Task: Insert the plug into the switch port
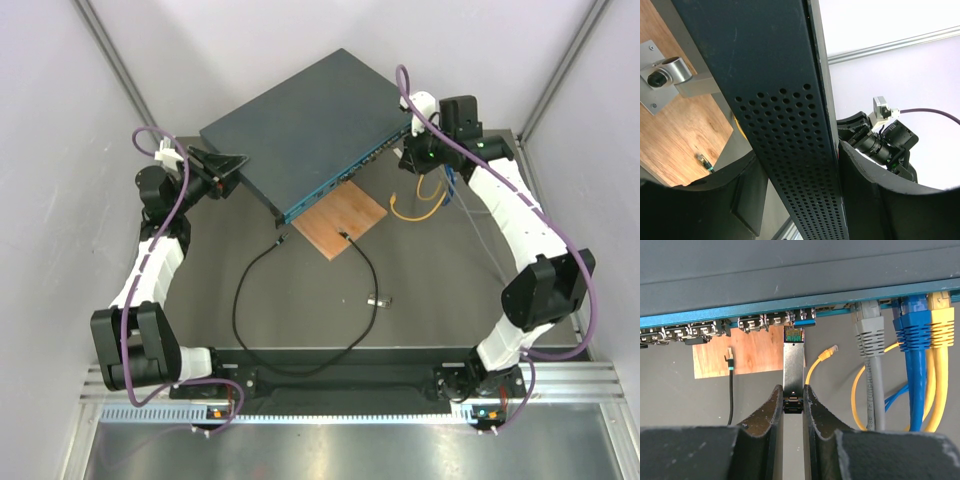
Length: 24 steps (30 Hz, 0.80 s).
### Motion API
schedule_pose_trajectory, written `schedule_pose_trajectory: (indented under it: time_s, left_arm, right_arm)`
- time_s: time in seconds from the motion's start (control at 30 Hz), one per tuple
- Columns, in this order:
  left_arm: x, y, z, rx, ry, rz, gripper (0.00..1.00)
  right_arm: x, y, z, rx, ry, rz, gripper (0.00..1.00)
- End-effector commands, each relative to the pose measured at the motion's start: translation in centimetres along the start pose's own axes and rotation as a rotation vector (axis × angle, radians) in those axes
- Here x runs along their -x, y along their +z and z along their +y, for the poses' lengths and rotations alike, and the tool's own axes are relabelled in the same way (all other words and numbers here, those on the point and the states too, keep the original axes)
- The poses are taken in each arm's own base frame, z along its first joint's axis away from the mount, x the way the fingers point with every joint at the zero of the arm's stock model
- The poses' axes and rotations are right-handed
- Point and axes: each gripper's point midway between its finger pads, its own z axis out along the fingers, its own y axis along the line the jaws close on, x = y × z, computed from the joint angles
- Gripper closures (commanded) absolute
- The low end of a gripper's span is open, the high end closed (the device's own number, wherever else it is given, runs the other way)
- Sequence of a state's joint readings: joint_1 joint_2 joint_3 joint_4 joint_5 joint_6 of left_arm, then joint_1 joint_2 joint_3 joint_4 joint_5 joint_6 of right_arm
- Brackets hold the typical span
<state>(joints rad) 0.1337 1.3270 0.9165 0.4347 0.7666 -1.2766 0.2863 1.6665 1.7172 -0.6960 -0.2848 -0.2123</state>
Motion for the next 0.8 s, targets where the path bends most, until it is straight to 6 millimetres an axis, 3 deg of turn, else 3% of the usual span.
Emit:
schedule_pose_trajectory:
  time_s: [0.0,0.77]
  left_arm:
    - [0.6,0.4,-2.5,-0.068,0.167,-0.024,1.0]
    - [0.6,0.4,-2.3,-0.072,0.164,-0.022,1.0]
  right_arm:
    - [3.0,-0.8,0.7,0.008,-0.012,-0.08,1.0]
    - [4.0,-1.1,2.4,0.062,-0.043,-0.103,1.0]
